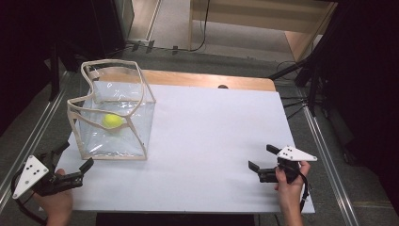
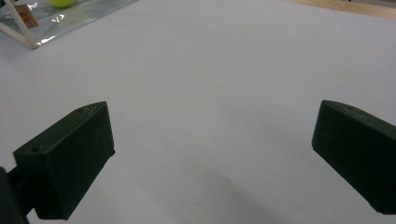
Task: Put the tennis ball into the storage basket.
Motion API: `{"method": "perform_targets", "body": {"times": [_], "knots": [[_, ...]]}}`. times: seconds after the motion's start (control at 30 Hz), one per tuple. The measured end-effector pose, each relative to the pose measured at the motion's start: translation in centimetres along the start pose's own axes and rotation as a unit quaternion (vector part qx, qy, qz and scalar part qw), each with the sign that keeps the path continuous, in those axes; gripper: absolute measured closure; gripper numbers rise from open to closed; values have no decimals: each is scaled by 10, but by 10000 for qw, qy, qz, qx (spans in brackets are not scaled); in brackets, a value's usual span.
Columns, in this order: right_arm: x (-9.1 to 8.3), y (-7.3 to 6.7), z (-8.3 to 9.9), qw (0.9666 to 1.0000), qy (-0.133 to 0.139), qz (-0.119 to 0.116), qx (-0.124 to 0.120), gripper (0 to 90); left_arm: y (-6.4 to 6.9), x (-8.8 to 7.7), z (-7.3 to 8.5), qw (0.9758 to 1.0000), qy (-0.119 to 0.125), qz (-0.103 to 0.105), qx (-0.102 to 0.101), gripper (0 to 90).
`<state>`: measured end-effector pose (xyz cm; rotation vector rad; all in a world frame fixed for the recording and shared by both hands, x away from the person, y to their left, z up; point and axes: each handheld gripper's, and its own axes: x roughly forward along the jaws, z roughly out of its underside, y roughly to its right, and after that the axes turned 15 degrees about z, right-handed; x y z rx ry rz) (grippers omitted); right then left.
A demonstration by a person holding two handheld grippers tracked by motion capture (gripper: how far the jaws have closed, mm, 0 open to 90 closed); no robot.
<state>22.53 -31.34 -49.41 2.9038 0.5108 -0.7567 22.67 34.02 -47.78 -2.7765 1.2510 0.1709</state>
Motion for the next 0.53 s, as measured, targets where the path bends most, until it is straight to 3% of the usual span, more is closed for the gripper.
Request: {"method": "perform_targets", "body": {"times": [0.53], "knots": [[-22,26,25,9976,244,399,519,0,1,0,0,10000,10,-11,2,53]]}}
